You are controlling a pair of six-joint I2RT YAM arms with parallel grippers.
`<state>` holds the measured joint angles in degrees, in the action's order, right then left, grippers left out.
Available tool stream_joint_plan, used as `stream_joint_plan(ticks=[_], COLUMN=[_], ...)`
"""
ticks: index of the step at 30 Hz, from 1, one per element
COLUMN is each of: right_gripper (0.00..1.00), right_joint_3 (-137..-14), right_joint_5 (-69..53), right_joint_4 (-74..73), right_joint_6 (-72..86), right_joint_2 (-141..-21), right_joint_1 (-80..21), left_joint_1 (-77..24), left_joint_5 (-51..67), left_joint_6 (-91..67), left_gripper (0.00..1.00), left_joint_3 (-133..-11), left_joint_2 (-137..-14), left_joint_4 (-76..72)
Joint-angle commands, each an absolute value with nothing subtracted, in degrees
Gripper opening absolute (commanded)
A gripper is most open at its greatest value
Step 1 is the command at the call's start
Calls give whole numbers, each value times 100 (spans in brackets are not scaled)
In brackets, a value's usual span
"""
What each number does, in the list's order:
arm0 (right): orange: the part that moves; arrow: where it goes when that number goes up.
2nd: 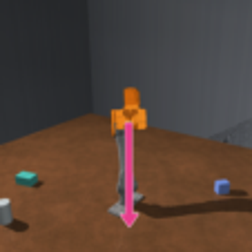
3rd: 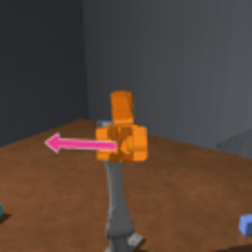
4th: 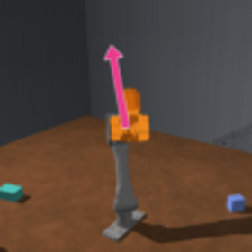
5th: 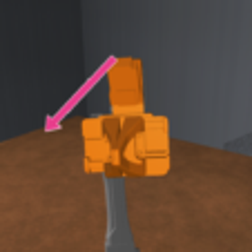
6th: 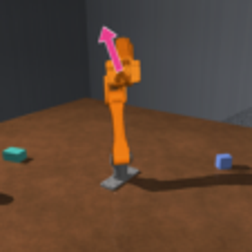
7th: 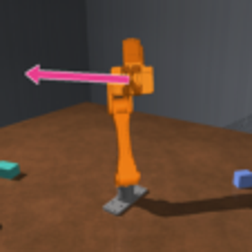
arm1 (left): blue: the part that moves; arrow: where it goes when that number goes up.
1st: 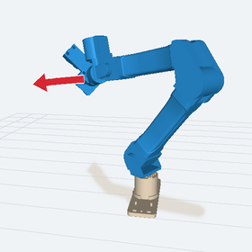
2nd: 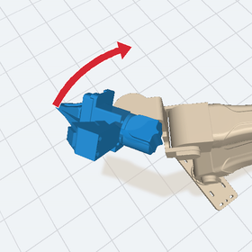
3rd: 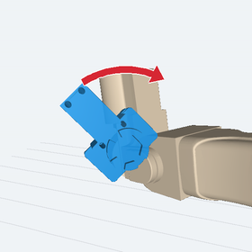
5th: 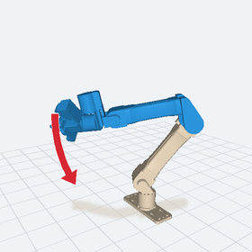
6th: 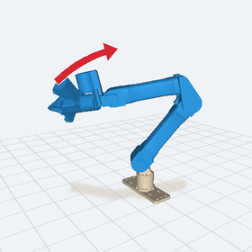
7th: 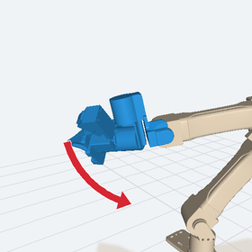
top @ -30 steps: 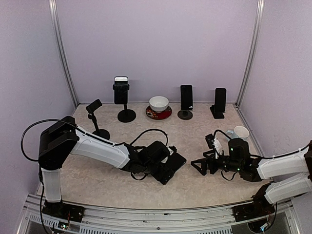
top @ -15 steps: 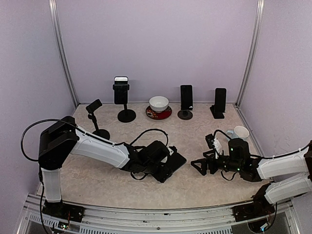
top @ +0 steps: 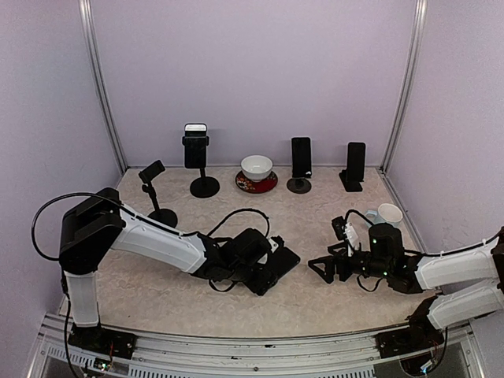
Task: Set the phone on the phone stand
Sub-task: Pick up the phone from the center of the board.
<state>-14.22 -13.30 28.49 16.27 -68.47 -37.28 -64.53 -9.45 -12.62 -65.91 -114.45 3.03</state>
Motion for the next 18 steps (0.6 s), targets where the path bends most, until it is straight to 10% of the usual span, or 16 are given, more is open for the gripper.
stream_joint_plan(ticks=[1,18], right_gripper=[100,100], right_joint_3=[-1604,-2224], right_joint_5=[-1432,-2202], right_joint_4=[2782,2792], right_joint_6=[1780,3345], right_joint_2=[-6894,-7441], right_joint_1=[-3674,-3674], left_joint_1=[-6451,-6563], left_joint_5=[-1042,-1342], left_joint_6=[-1337,-1443], left_gripper=[58,53], left_joint_3=[-6404,-5992], left_joint_2=[-11167,-10628], left_joint_4=[378,-151])
